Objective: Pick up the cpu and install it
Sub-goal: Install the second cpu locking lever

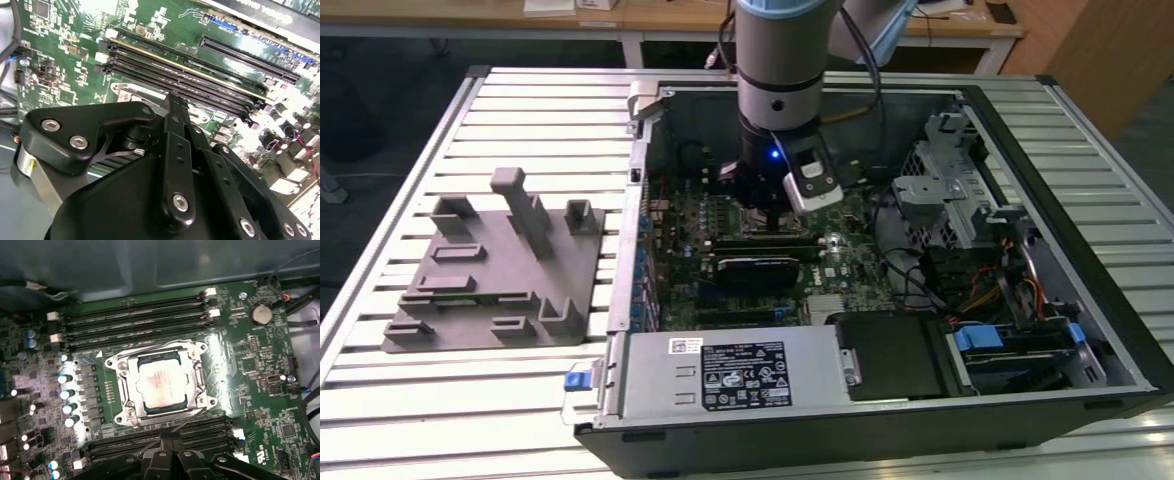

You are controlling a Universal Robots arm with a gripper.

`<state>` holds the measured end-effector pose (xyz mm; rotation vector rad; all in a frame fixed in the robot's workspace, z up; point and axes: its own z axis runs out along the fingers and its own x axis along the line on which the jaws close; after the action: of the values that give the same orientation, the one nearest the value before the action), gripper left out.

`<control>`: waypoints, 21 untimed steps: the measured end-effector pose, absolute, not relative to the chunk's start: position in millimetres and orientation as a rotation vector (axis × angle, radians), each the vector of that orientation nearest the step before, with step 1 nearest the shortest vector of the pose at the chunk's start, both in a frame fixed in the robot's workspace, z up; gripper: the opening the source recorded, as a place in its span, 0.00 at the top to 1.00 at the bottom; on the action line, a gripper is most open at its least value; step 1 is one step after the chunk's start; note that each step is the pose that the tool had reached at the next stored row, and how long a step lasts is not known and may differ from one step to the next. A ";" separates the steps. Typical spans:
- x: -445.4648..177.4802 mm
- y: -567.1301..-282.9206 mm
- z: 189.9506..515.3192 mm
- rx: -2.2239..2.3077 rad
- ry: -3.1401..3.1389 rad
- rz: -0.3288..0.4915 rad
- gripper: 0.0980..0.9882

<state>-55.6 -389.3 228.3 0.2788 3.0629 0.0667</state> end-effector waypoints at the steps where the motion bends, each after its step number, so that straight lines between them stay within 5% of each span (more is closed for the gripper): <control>1: -56.6 -389.5 228.1 0.268 3.064 0.067 0.99; 21: -74.4 -391.9 223.9 0.201 3.070 0.073 0.99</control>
<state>-74.4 -391.9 223.9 0.2010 3.0702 0.0730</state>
